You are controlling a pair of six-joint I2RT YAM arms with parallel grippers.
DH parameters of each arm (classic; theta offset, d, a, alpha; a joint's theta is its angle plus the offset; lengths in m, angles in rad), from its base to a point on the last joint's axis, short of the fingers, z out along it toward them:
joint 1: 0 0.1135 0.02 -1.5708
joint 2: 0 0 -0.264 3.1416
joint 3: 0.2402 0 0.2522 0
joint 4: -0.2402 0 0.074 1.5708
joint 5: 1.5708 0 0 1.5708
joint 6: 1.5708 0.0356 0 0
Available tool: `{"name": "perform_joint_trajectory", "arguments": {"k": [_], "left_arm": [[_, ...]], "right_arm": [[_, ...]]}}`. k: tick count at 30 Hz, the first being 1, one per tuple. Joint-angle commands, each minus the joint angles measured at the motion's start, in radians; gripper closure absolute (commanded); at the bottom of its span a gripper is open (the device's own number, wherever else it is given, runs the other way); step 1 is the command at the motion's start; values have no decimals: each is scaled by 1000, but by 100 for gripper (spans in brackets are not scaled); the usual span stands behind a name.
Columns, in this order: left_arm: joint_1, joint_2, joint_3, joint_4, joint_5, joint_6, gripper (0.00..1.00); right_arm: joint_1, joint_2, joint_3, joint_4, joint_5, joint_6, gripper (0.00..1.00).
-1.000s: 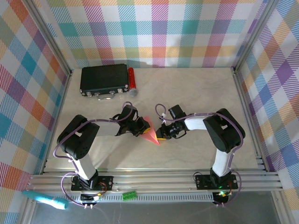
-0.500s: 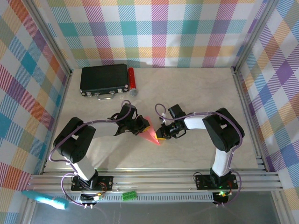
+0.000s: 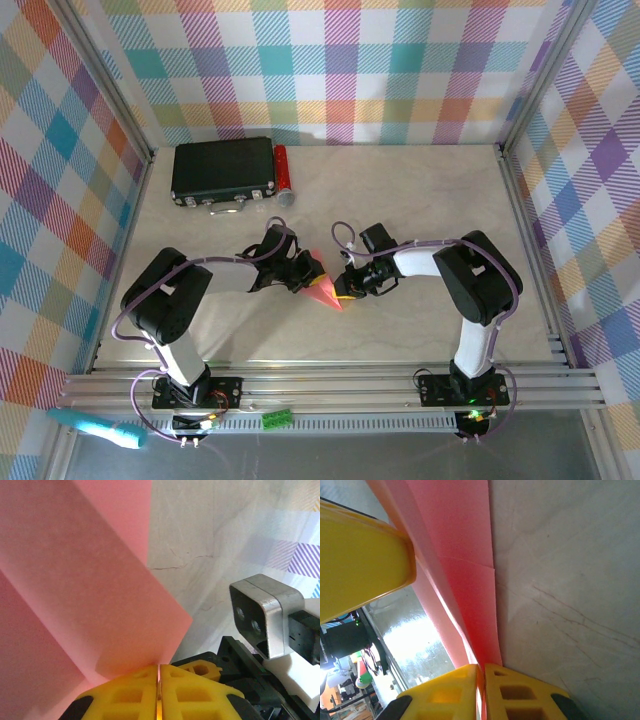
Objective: Fold a paper plane with a square sheet of paper (pick it up from the middle)
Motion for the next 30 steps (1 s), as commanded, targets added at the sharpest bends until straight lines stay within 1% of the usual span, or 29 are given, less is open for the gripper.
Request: {"name": "perform_joint_trajectory", "arguments": {"k": [1,8,14,28,30], "left_arm": [[-9,-4,10,-16,-17,11,90],[-7,-28,12,-51,-47,25,90],[-4,-34,17,-96,-79,29,92],[-4,-3,36,-116,-69,34,93],[-4,0,36,-116,-69,34,95]], "right_arm": [[2,50,-1,-38,61,5,87],[2,65,4,-57,70,17,89],[2,76,16,-92,82,31,89],[2,87,29,-114,82,34,89],[2,88,31,-115,82,34,89]]}}
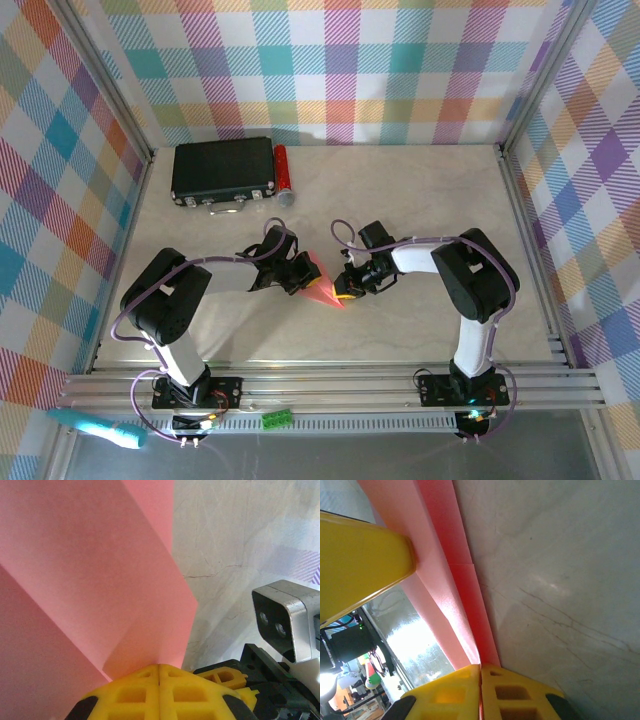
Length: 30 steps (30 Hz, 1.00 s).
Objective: Fold a paper plane with a square sheet of paper (pick it up from the middle)
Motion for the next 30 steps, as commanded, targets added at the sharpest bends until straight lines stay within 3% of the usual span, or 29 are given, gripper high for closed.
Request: {"name": "perform_joint_trajectory", "arguments": {"k": [1,30], "left_arm": [[-3,3,23,-31,-6,12,95],[0,42,21,-48,-6,20,96]], "right_arm": [[6,63,-12,-47,84,8,89],[5,56,7,-79,68,6,85]]}}
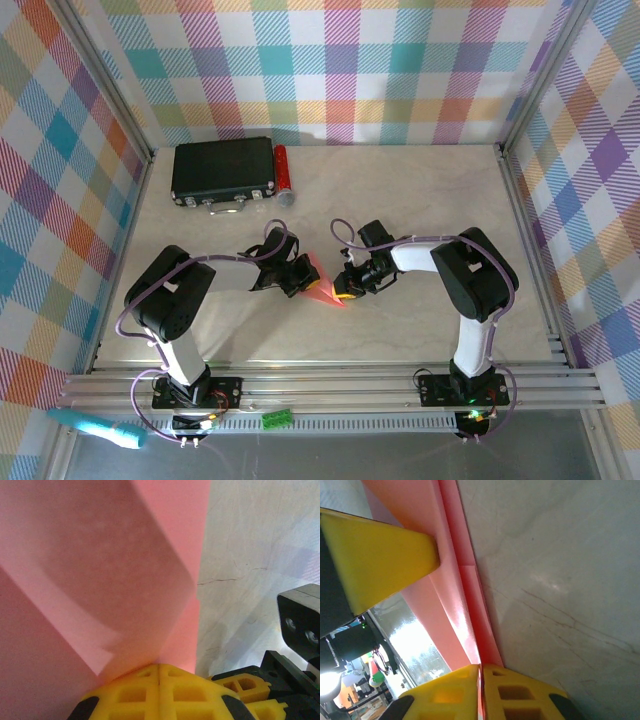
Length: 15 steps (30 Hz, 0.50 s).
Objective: Fold a paper plane with a square sheet of paper (pick it up from the middle)
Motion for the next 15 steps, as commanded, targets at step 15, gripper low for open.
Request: {"name": "perform_joint_trajectory", "arguments": {"k": [15], "left_arm": [[6,6,7,-32,2,25,96]], "right_arm": [[4,-83,-37,-151,71,-15,80]]}}
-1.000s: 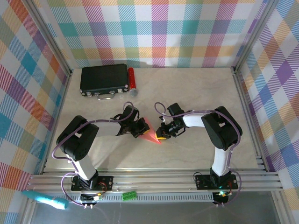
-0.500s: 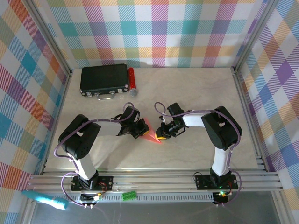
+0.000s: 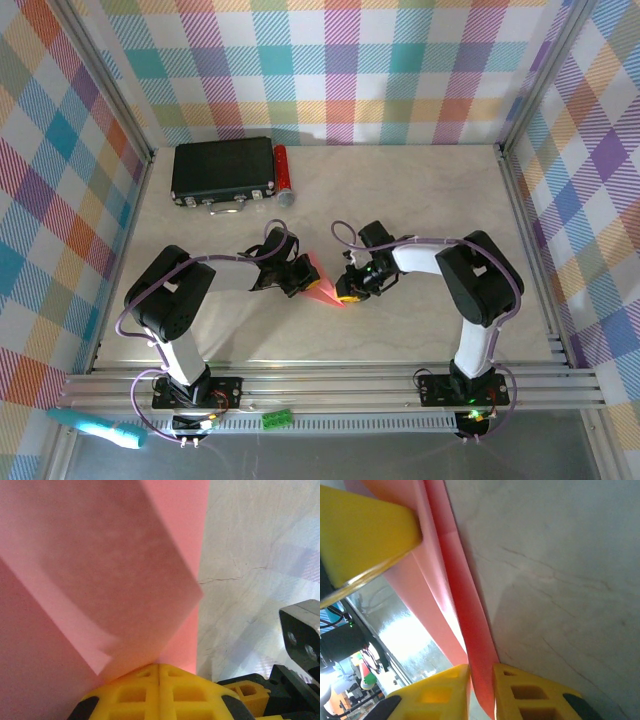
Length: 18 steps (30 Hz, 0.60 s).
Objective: Fold a paper plane with a square sheet of paper (pick it up from the middle)
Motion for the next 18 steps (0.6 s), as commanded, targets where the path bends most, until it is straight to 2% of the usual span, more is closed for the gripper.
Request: {"name": "perform_joint_trajectory", "arguments": {"k": [1,9,18], "left_arm": [[6,7,7,-32,2,22,96],[7,10,4,-28,7,22,95],[7,9,4,-22,19,30,95]], "right_arm": [[2,-33,-29,-60,16,-12,80],[2,-6,-32,-61,36,-14,83],[3,-167,6,-67,116,-10,74]]}}
